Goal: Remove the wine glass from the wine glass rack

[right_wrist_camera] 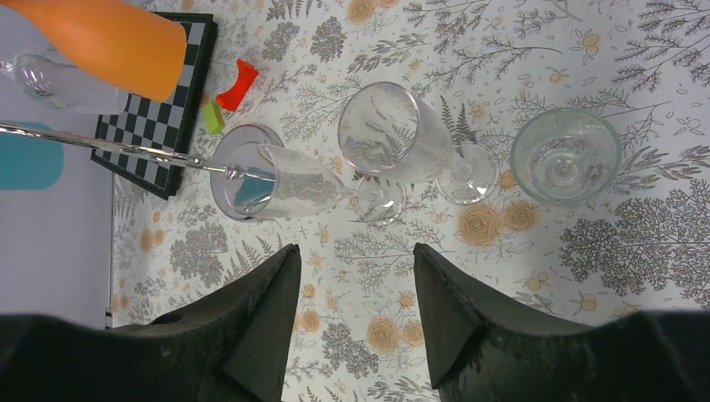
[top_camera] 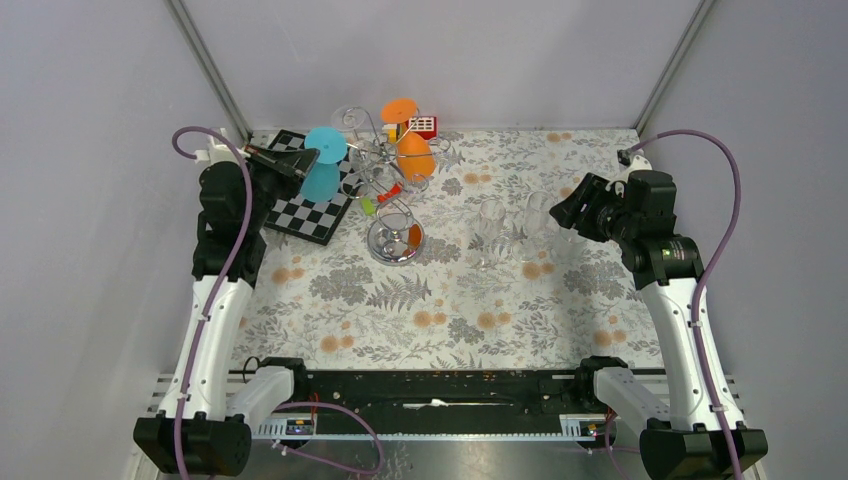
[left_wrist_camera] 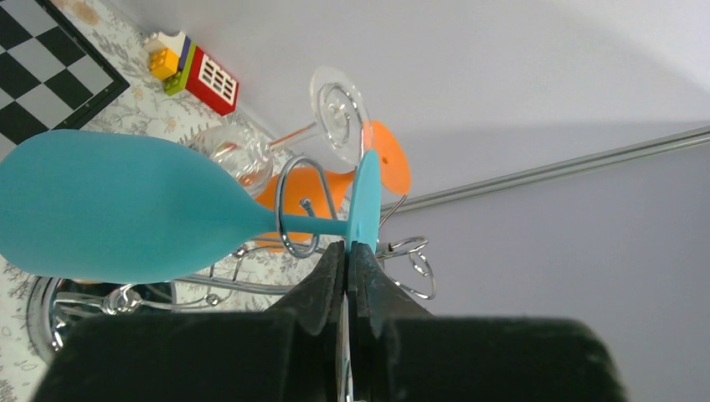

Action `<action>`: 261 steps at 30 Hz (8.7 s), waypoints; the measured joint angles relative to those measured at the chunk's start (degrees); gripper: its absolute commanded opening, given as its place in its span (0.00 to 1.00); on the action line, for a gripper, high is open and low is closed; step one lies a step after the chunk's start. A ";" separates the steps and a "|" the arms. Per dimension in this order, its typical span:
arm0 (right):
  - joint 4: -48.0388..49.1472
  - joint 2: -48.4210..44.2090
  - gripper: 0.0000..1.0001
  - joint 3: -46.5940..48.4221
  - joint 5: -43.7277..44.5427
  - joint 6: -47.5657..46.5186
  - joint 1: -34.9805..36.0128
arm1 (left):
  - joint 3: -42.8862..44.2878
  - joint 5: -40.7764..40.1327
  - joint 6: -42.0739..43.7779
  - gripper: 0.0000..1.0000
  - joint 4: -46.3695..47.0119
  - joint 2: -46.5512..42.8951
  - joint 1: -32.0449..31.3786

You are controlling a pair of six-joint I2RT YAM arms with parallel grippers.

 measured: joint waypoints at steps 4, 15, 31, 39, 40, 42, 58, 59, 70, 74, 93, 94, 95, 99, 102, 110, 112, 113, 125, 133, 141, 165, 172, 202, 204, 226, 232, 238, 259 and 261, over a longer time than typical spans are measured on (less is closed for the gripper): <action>0.02 -0.11 0.60 -0.20 -0.55 0.02 0.00 | 0.00 -0.50 -0.96 0.00 1.07 -0.33 0.33; 0.02 -0.52 0.61 -0.20 -1.60 0.04 0.00 | 0.20 1.90 -1.11 0.00 7.15 4.17 0.55; 0.42 -3.96 0.63 -0.13 -2.93 1.09 0.00 | 0.20 17.07 -0.87 0.00 8.46 2.95 0.55; 0.87 -8.07 0.64 0.20 -5.99 2.93 0.00 | 0.74 17.42 5.53 0.00 -1.27 -4.46 0.55; 1.25 -8.70 0.64 0.20 -6.71 3.30 0.00 | 1.16 17.29 6.49 0.00 -2.67 -5.33 0.55; 1.90 -9.73 0.65 0.26 -8.15 4.26 0.00 | 2.27 17.18 8.17 0.00 -5.81 -7.04 0.55; 10.16 -11.19 0.69 -0.07 -18.97 11.47 0.00 | 9.90 30.80 2.38 0.00 4.35 -13.90 0.70; 10.60 -11.23 0.71 -0.07 -19.19 11.74 0.00 | 9.46 31.91 0.68 0.00 7.15 -14.01 0.63; 37.05 -14.29 0.90 -8.83 -28.00 26.60 0.00 | 2.56 35.50 -16.48 0.00 34.21 -11.52 -10.16; 56.33 -12.24 0.91 -13.62 -30.10 39.76 0.00 | 2.54 33.22 -14.69 0.00 35.67 -8.63 -22.67; 92.04 -6.08 0.83 -17.88 -28.87 66.20 11.52 | 2.56 29.73 -19.37 0.00 52.26 4.24 -35.89; 93.31 -5.90 0.80 -17.88 -28.89 66.71 11.93 | 2.56 29.70 -19.39 0.00 52.50 4.04 -36.00; 94.55 -5.81 0.74 -17.86 -28.92 67.21 12.20 | 2.56 29.68 -19.41 0.00 52.70 3.80 -36.11; 99.97 -4.98 0.40 -17.35 -29.05 69.11 13.29 | 2.56 29.64 -19.98 0.00 53.92 2.97 -36.28; 103.84 -3.17 0.24 -15.93 -29.44 70.77 14.32 | 2.67 29.66 -20.70 0.00 55.41 2.38 -36.68; 110.31 -2.29 0.00 -14.40 -28.83 74.03 15.76 | 2.93 29.66 -21.86 0.10 56.78 2.27 -36.79; 111.58 -2.62 0.00 -14.19 -28.70 74.25 15.93 | 2.93 29.70 -21.90 0.21 56.68 2.34 -36.72; 112.19 -2.84 0.00 -14.16 -28.65 74.29 15.98 | 2.93 29.70 -21.66 0.27 56.39 2.38 -36.72; 111.62 -2.38 0.00 -14.21 -28.89 72.76 16.15 | 2.89 28.37 -14.91 0.92 48.30 1.66 -36.20; 95.41 -8.26 0.00 -14.16 -28.72 61.00 16.15 | 3.56 19.89 -2.69 0.99 29.57 -5.18 -34.29; 48.48 -16.39 0.00 -2.32 -18.80 30.08 16.15 | 12.50 0.87 13.60 0.99 -1.42 -7.43 -33.27; -7.32 -2.69 0.00 11.41 45.42 -4.96 9.57 | 15.37 -26.58 29.20 0.99 -23.89 -12.81 -33.18; -8.76 8.07 0.00 7.61 38.49 -4.35 -0.74 | 15.23 -26.77 30.16 0.99 -23.89 -12.87 -33.18; -1.62 23.02 0.34 2.16 27.61 -4.39 -7.19 | 14.27 -27.34 30.67 0.99 -24.74 -13.94 -33.18; -1.66 23.02 0.37 2.16 27.63 -4.42 -7.19 | 14.27 -27.45 30.69 0.99 -24.76 -13.94 -33.18; -4.79 2.97 0.49 5.33 24.30 -2.43 -7.28 | 26.43 -24.55 25.94 0.95 -20.63 5.20 -25.00; -5.35 -1.07 0.53 4.92 19.74 -0.94 -7.28 | 26.45 -13.07 22.86 0.94 -20.46 11.93 -10.49; -5.20 -3.76 0.54 4.57 15.50 -0.92 -7.28 | 26.34 0.48 18.86 0.92 -18.01 18.45 1.81; -3.15 -5.86 0.56 2.58 6.40 0.61 -7.28 | 18.56 34.56 -7.26 0.70 20.35 35.69 10.23; -2.97 -5.97 0.56 2.56 6.14 0.66 -7.28 | 18.56 35.28 -7.34 0.69 21.00 35.69 10.08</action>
